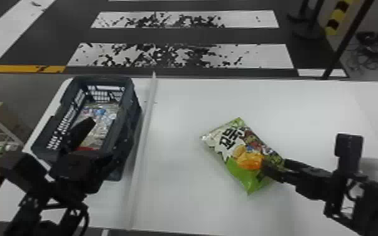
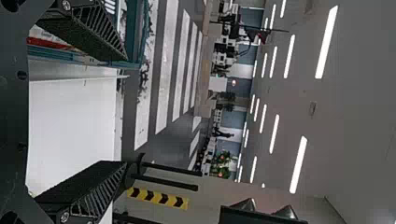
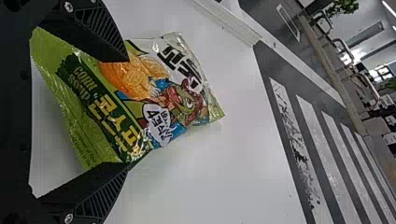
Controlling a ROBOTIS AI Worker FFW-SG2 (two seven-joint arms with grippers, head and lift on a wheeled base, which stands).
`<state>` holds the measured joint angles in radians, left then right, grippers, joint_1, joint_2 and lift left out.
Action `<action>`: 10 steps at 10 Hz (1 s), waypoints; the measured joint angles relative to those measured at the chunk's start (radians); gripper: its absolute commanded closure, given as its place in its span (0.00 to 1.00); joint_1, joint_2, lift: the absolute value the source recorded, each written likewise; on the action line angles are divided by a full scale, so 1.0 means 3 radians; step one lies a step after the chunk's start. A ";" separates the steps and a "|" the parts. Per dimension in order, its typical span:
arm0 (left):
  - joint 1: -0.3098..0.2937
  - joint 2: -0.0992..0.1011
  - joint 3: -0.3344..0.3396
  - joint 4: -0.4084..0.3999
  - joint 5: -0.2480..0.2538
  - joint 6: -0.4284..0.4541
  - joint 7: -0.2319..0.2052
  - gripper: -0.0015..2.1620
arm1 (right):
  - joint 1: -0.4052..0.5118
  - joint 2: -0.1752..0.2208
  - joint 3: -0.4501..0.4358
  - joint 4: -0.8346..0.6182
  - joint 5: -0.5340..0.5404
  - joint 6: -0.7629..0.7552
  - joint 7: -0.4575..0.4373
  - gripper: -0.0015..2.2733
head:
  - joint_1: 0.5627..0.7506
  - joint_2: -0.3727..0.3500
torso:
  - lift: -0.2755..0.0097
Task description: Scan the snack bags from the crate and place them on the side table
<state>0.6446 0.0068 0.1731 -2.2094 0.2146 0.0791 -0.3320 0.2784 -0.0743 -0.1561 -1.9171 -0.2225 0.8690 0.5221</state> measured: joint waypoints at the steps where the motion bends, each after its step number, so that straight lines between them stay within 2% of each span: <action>1: 0.0009 0.0000 -0.0002 -0.0003 0.0000 0.0000 -0.0008 0.04 | -0.0047 -0.0010 0.0067 0.0056 0.0086 -0.0017 0.0011 0.03 | 0.70 0.63 | 0.64; 3: 0.0030 0.0002 0.0008 -0.0004 0.0003 0.0000 -0.0028 0.04 | -0.0166 -0.0065 0.0234 0.0180 0.0320 -0.0027 0.0019 0.07 | 0.70 0.64 | 0.64; 4: 0.0037 0.0003 0.0022 -0.0004 0.0023 -0.0003 -0.0039 0.04 | -0.0222 -0.0084 0.0316 0.0256 0.0465 -0.0026 0.0019 0.28 | 0.70 0.64 | 0.64; 5: 0.0039 0.0003 0.0041 -0.0003 0.0049 -0.0003 -0.0043 0.04 | -0.0260 -0.0097 0.0399 0.0333 0.0614 -0.0025 0.0022 0.66 | 0.70 0.65 | 0.64; 6: 0.0040 0.0003 0.0053 0.0003 0.0063 -0.0001 -0.0044 0.04 | -0.0286 -0.0101 0.0484 0.0396 0.0775 -0.0024 0.0017 0.87 | 0.70 0.66 | 0.64; 7: 0.0040 0.0003 0.0057 0.0012 0.0067 0.0000 -0.0044 0.04 | -0.0298 -0.0100 0.0533 0.0440 0.0859 -0.0024 0.0011 0.96 | 0.70 0.66 | 0.64; 9: 0.0031 0.0003 0.0062 0.0026 0.0072 0.0000 -0.0044 0.04 | -0.0247 -0.0095 0.0538 0.0380 0.0879 -0.0060 -0.0027 0.98 | 0.70 0.66 | 0.64; 10: 0.0029 0.0003 0.0065 0.0035 0.0075 0.0000 -0.0044 0.04 | -0.0169 -0.0095 0.0510 0.0214 0.0877 -0.0071 -0.0150 0.98 | 0.70 0.64 | 0.64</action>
<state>0.6533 0.0076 0.1925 -2.1989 0.2372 0.0791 -0.3451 0.2276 -0.1027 -0.0032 -1.8529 0.0406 0.8477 0.4772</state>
